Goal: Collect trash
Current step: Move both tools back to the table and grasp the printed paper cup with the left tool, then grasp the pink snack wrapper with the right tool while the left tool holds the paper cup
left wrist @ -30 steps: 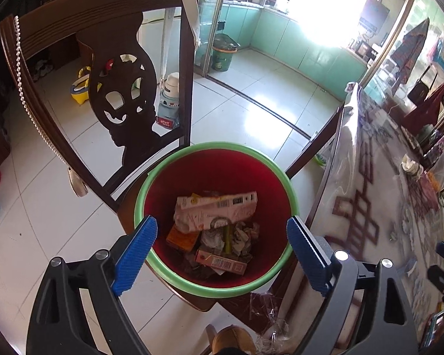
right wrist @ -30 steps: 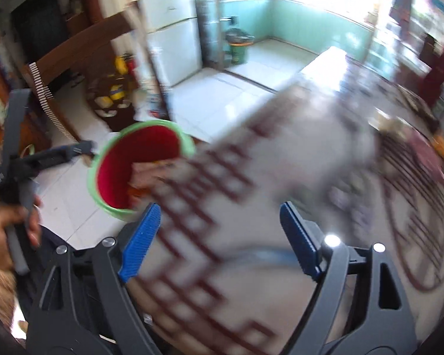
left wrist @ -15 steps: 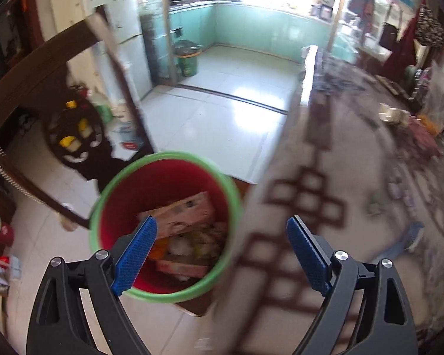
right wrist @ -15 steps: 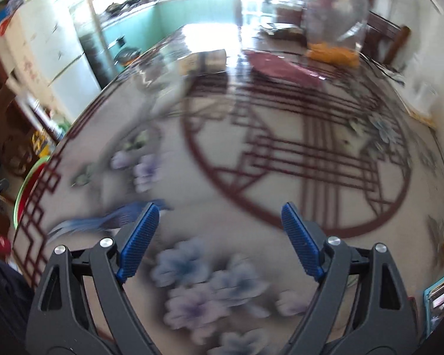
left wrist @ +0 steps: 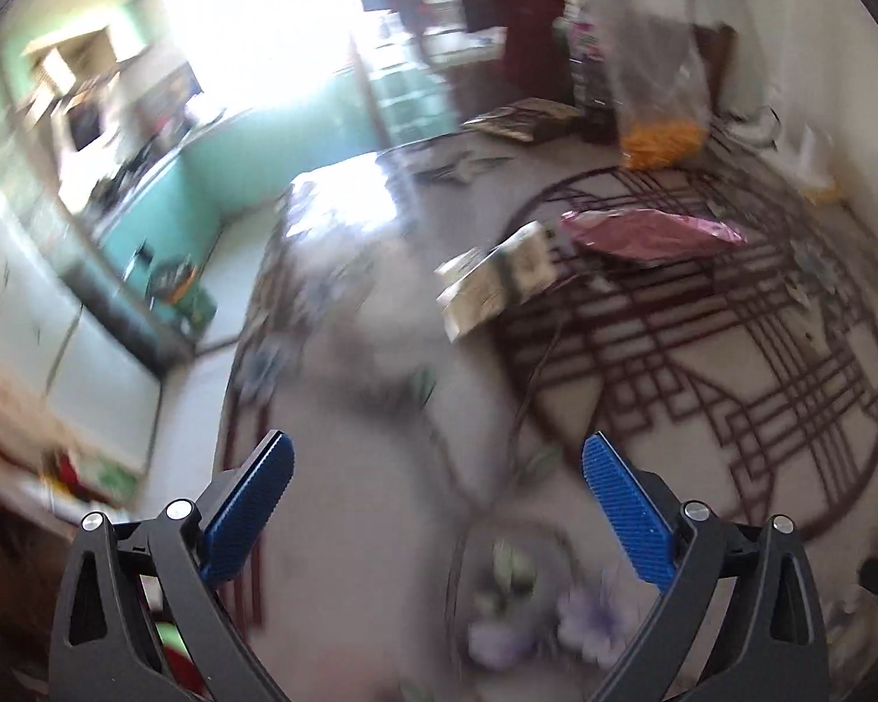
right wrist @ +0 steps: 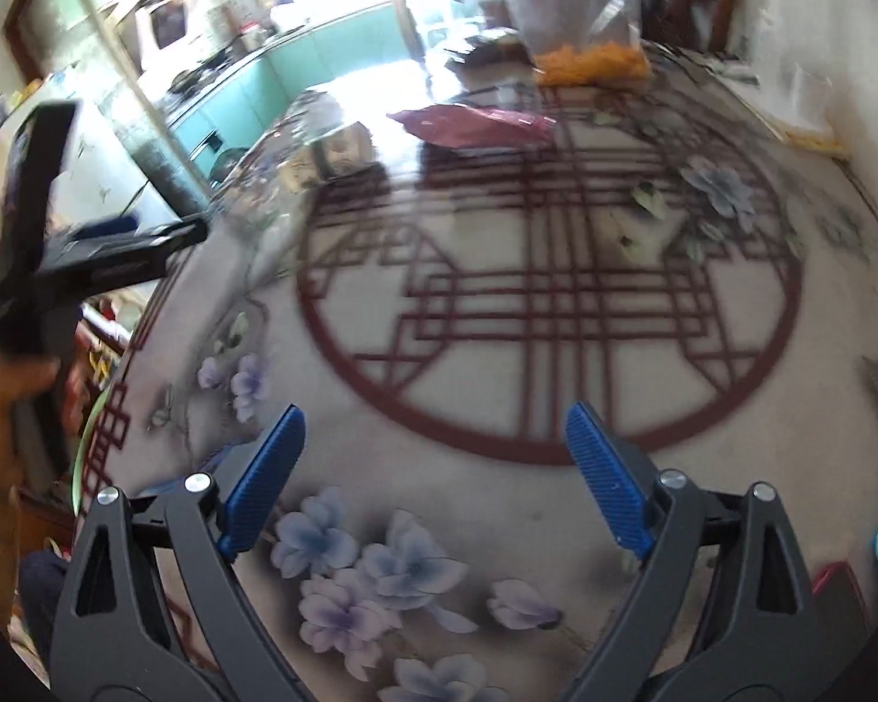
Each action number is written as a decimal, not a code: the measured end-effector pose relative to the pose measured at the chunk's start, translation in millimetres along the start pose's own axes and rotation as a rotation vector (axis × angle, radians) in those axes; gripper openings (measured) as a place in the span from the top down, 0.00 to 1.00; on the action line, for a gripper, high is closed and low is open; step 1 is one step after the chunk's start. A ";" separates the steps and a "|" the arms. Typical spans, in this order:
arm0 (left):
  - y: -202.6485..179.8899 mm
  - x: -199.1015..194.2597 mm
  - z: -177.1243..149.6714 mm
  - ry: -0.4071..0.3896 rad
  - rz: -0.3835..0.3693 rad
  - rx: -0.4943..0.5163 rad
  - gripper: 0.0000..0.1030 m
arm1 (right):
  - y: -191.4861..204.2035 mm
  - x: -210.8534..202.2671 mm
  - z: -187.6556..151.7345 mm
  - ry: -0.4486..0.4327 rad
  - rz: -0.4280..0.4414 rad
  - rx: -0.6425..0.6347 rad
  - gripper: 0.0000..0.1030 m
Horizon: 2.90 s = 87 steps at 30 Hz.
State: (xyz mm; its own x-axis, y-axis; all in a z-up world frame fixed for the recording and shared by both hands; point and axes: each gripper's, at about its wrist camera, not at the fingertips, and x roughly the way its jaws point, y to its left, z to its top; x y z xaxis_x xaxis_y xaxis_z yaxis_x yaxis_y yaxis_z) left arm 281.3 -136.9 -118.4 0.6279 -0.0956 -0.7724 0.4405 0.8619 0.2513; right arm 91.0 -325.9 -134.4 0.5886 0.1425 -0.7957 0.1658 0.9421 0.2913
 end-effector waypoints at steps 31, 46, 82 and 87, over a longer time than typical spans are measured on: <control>-19.4 23.6 18.6 0.073 -0.190 -0.085 0.81 | -30.6 30.6 -4.0 0.083 -0.008 0.139 0.13; 14.1 -49.7 -106.1 -0.003 -0.350 -0.323 0.81 | -2.7 81.9 109.5 -0.012 -0.158 -0.267 0.14; 40.5 -37.0 -130.2 0.047 -0.346 -0.462 0.80 | 101.6 -4.3 12.0 -0.029 -0.263 -0.419 0.62; 40.5 -91.6 -141.9 -0.016 -0.322 -0.420 0.80 | 114.2 -39.6 -21.1 -0.051 -0.227 -0.409 0.62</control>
State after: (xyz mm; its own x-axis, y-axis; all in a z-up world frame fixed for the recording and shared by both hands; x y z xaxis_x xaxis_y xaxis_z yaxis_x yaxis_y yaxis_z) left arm 150.6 -22.6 -120.3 0.5142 -0.3933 -0.7622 0.3197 0.9125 -0.2551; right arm 69.9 -217.6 -80.8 0.6134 -0.0861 -0.7850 -0.0244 0.9915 -0.1279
